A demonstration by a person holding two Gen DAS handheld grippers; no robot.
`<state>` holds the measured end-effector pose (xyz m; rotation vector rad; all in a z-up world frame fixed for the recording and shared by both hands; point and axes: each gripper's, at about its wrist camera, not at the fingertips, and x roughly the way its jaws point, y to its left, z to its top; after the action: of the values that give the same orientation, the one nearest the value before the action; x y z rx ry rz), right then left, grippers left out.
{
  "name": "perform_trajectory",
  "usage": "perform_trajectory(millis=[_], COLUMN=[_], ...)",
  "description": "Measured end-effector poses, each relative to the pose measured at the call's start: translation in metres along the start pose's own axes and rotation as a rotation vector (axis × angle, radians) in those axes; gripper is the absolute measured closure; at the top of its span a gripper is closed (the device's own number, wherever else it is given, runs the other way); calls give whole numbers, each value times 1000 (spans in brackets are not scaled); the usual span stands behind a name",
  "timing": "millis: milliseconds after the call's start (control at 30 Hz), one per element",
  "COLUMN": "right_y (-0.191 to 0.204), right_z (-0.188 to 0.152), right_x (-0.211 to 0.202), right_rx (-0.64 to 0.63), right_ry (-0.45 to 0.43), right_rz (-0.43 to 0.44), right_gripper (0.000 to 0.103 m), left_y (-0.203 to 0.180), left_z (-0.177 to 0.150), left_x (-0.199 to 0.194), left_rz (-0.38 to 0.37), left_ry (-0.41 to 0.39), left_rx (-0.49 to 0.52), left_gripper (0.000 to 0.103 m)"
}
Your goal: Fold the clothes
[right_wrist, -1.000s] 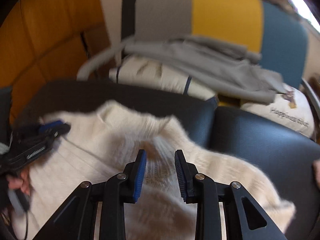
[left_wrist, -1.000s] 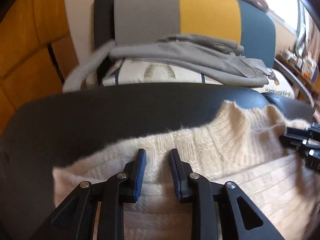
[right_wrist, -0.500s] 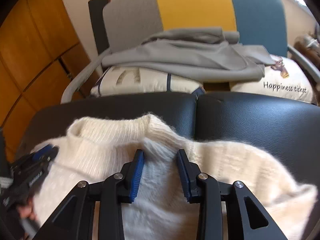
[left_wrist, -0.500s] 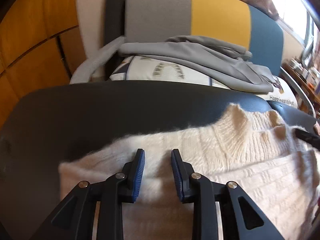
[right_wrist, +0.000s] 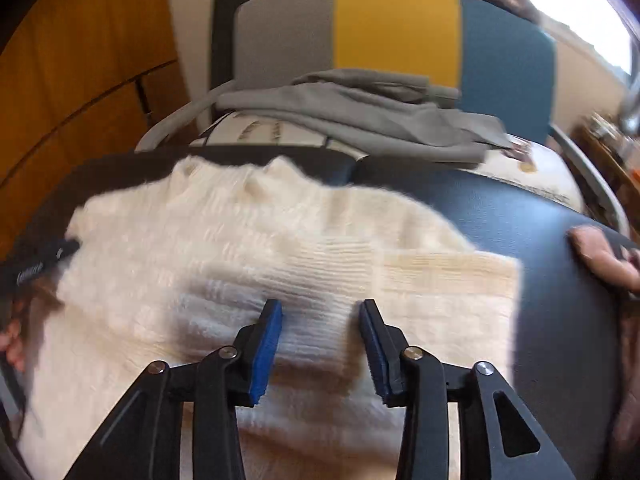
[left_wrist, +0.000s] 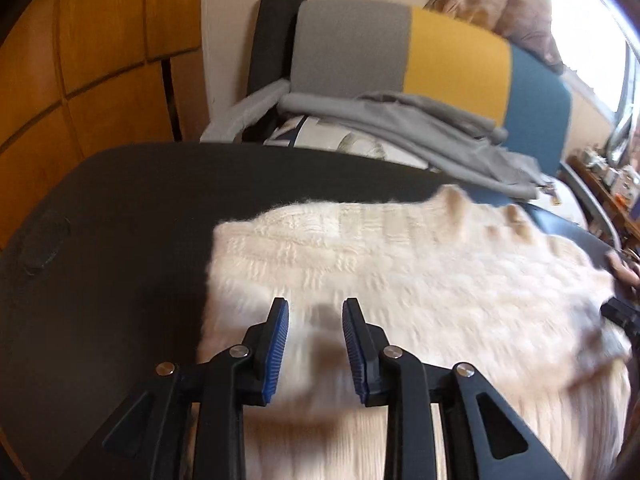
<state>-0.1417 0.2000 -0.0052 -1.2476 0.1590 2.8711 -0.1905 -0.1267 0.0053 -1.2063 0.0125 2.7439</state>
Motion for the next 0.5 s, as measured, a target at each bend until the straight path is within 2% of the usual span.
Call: perform_trajectory(millis=[133, 300, 367, 400, 500], right_y=[6, 4, 3, 2, 0], right_z=[-35, -96, -119, -128, -132], right_x=[-58, -86, -87, -83, -75], right_rx=[-50, -32, -29, -35, -89], right_ry=[-36, 46, 73, 82, 30], right_rz=[28, 49, 44, 30, -42], right_gripper=[57, 55, 54, 53, 51], left_y=[6, 4, -3, -5, -10], left_z=[-45, -101, -109, -107, -101], left_x=[-34, -56, -59, -56, -47], left_rz=[-17, 7, 37, 37, 38], left_ry=[13, 39, -12, -10, -5], left_rx=[67, 134, 185, 193, 214], left_gripper=[75, 75, 75, 75, 74])
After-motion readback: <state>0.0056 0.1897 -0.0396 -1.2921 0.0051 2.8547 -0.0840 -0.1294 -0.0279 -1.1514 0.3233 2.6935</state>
